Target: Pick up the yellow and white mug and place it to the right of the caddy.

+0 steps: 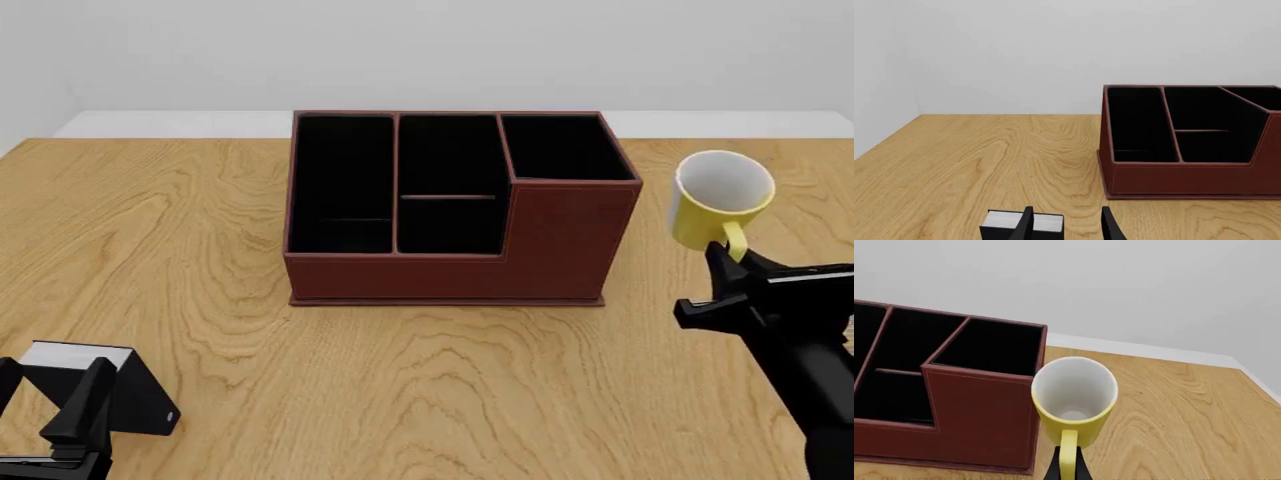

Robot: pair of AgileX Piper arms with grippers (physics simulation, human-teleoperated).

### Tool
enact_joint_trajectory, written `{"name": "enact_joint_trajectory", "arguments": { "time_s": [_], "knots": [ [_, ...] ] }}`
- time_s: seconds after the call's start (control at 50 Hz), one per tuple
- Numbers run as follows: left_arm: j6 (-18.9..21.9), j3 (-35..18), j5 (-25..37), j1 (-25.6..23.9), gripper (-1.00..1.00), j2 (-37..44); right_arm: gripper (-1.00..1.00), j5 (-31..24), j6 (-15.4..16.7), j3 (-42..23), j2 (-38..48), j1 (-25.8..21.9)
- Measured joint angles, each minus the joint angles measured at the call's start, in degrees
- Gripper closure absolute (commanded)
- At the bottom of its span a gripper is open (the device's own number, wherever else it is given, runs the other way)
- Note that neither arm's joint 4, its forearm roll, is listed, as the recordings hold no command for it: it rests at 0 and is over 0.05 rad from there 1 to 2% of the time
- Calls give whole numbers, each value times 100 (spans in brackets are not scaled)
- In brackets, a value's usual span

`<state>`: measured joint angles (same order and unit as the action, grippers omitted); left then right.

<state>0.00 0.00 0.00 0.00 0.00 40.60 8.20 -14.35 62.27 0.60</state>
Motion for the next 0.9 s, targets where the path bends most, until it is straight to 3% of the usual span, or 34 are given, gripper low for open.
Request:
{"name": "enact_joint_trajectory", "arguments": {
  "time_s": [0.9],
  "knots": [
    [0, 0, 0, 0, -100, 0, 100, 1116, -64, 42, 1422, 137]
  ]
}}
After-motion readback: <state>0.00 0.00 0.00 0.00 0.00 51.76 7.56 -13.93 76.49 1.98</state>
